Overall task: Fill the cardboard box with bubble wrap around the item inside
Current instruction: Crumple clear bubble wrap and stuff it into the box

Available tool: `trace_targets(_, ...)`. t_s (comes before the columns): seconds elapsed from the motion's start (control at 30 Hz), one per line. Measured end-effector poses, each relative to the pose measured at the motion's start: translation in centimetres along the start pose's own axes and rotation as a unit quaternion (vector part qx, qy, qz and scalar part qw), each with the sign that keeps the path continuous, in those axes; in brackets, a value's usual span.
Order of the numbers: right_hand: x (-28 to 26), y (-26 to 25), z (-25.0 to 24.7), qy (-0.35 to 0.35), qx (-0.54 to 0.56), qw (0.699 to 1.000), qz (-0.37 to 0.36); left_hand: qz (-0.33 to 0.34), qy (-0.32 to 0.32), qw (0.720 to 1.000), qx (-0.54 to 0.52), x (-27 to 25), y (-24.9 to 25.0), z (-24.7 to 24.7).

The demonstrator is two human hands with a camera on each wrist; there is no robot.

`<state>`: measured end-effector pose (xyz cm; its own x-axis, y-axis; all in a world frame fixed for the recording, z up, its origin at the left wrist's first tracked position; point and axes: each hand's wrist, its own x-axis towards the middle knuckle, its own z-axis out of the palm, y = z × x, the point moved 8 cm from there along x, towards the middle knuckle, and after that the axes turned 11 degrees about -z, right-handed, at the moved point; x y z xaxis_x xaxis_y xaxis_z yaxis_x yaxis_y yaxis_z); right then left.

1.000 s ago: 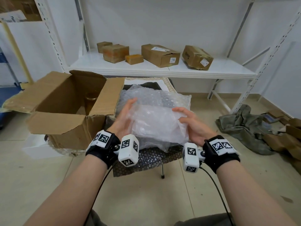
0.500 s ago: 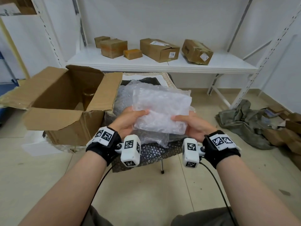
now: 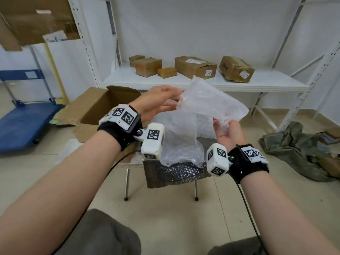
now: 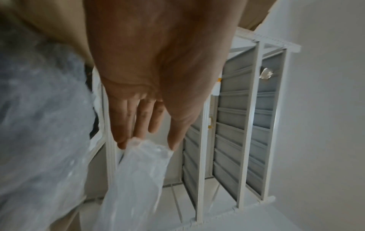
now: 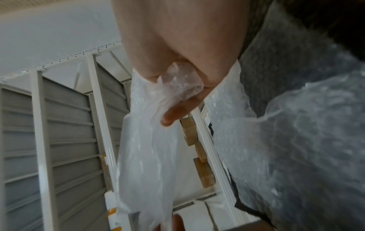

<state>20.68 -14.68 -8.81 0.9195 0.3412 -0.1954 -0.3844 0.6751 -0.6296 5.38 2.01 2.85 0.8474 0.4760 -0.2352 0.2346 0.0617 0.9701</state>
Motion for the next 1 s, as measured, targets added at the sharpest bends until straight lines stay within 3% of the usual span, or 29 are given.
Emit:
trace_targets(0.13,-2.3,0.4,4.3,-0.047,-0.015,0.998,-0.029,-0.026,0.077,0.984,0.161,-2.2,-0.1,-6.6)
trace_targets(0.2,-3.3,1.0,6.3,-0.059,-0.016,0.998,-0.025,-0.082,0.108,0.937,0.322,-2.9,-1.6,-9.8)
trace_targets(0.27,-4.2,1.4,8.2,-0.078,-0.02,0.996,-0.029,-0.152,0.083,0.871,0.459,-3.5,-3.6,-11.6)
trace_targets(0.33,-4.8,1.9,9.9,-0.095,-0.038,0.994,-0.036,-0.205,0.047,0.833,0.511,-4.1,-5.7,-12.8)
trace_targets(0.4,-5.4,2.6,11.3,-0.117,-0.063,0.99,-0.039,-0.22,0.043,0.815,0.535,-4.3,-6.8,-13.3)
trace_targets(0.53,-5.8,4.4,13.6,-0.168,-0.157,0.972,-0.036,-0.169,0.076,0.803,0.567,-3.6,-6.9,-12.3)
trace_targets(0.63,-6.3,5.8,15.2,-0.23,-0.246,0.941,-0.013,-0.104,0.102,0.834,0.532,-2.6,-6.3,-11.5)
trace_targets(0.73,-5.9,6.3,16.4,-0.248,-0.295,0.922,-0.026,-0.134,0.064,0.851,0.503,-2.2,-6.5,-11.3)
trace_targets(0.87,-4.3,6.0,16.7,-0.223,-0.359,0.902,-0.09,-0.2,-0.006,0.825,0.528,-3.1,-4.3,-12.9)
trace_targets(1.0,-2.9,6.2,16.3,-0.174,-0.366,0.907,-0.109,-0.197,0.075,0.791,0.575,-0.3,-1.0,-17.2)
